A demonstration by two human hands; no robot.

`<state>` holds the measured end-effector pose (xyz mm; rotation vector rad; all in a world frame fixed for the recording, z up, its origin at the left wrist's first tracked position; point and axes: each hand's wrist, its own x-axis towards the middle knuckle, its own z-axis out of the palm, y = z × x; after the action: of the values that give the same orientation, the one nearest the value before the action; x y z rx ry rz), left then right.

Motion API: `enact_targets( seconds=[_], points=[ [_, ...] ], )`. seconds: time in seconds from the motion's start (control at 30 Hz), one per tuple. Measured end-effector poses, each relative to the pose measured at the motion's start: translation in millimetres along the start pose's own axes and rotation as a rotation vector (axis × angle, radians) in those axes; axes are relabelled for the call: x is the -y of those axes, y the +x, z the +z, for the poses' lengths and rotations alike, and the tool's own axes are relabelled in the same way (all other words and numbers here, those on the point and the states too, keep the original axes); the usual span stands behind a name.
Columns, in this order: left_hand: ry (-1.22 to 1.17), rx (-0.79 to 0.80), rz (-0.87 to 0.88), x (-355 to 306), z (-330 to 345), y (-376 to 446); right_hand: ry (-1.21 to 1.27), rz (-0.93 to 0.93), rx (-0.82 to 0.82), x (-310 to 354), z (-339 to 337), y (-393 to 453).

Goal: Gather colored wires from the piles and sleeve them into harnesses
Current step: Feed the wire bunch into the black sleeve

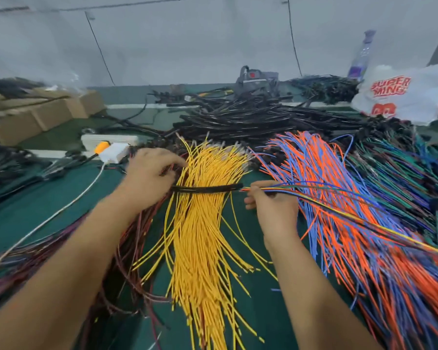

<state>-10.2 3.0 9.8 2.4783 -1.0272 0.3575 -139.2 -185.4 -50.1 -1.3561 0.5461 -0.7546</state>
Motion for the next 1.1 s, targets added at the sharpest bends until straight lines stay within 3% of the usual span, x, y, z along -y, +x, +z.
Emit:
enact_targets(
  seconds=[0.13,0.27,0.4,0.6,0.83,1.1],
  points=[
    [-0.138,0.072,-0.051,-73.0,57.6,-1.0,0.045,0.011,-0.024,-2.8,-2.9,3.5],
    [0.072,0.052,-0.049,-96.2,97.4,-10.7,0.166,0.003,0.01,-5.5,-2.9,4.7],
    [0.169,-0.018,-0.096,-85.1,94.6,-11.3,0.332,0.029,0.126,-3.6,-2.1,3.9],
    [-0.068,-0.221,-0.007,-80.7,75.6,-14.1,0.462,0.055,0.198,1.2,-2.2,2.1],
    [-0.373,-0.091,-0.051,-76.7,74.2,-15.3,0.504,0.09,0.279,5.2,-6.5,0.3],
    [-0.566,-0.105,-0.064,-80.2,65.2,-17.8,0.501,0.113,0.295,7.0,-9.3,-0.7]
  ],
)
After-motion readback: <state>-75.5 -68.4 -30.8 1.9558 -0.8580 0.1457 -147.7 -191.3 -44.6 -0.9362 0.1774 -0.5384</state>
